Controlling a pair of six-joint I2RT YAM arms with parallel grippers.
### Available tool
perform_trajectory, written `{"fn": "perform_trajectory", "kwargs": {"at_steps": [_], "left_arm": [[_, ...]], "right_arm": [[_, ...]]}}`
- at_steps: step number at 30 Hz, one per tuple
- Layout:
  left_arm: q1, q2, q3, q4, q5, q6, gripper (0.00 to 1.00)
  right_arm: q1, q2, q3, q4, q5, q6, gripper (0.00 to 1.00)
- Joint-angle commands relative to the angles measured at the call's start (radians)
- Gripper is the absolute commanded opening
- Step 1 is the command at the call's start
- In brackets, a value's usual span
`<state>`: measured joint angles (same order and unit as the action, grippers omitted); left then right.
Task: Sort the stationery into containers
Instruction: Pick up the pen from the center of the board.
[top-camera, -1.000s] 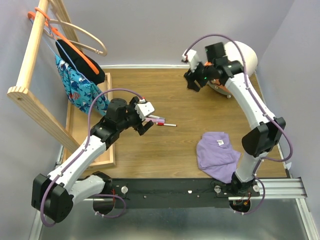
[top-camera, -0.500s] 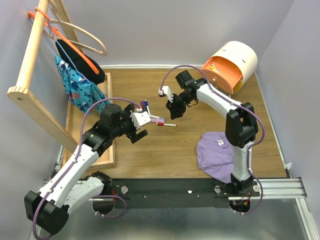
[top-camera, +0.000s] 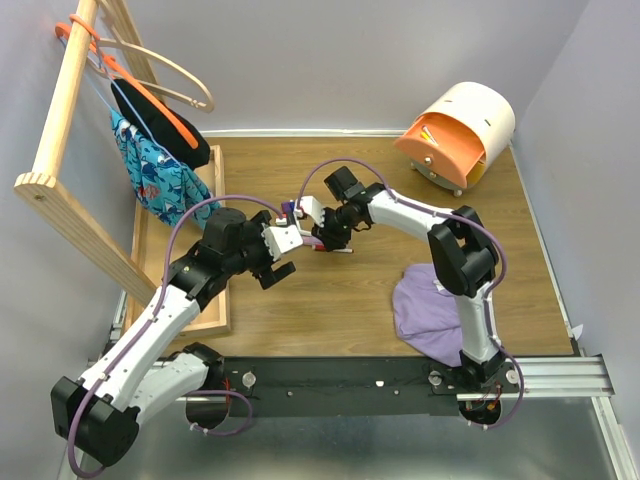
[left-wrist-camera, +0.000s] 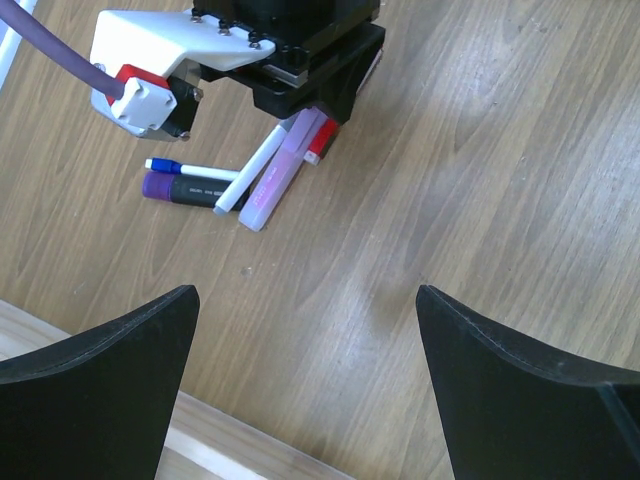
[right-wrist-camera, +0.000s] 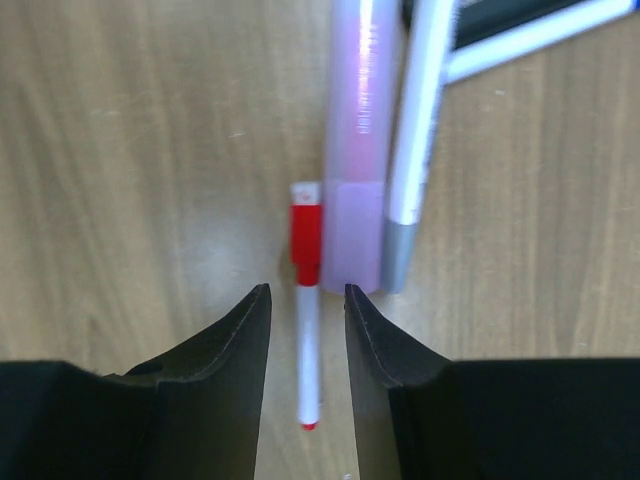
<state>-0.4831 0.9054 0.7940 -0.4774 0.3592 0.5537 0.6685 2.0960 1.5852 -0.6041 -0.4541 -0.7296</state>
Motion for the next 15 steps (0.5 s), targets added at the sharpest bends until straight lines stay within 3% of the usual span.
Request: {"fn": "perform_trajectory", "kwargs": {"at_steps": [1, 10, 15], "left_arm": [[0.015, -0.002, 0.021, 0.0, -0.016, 0.006, 0.99], [0.023, 0.0, 0.027, -0.023, -0.008, 0.005, 0.99], [0.079, 0.03, 0.047, -0.036, -0.019, 0.014, 0.99]], "right_arm": [[-0.001, 0.055, 0.053, 0.078, 0.084, 0.024, 0.42], [0.023, 0.058, -0.006, 0.049, 0.112, -0.005, 0.42], [0.028, 0.004, -0.076, 0.096, 0.117, -0.001, 0.43]]}}
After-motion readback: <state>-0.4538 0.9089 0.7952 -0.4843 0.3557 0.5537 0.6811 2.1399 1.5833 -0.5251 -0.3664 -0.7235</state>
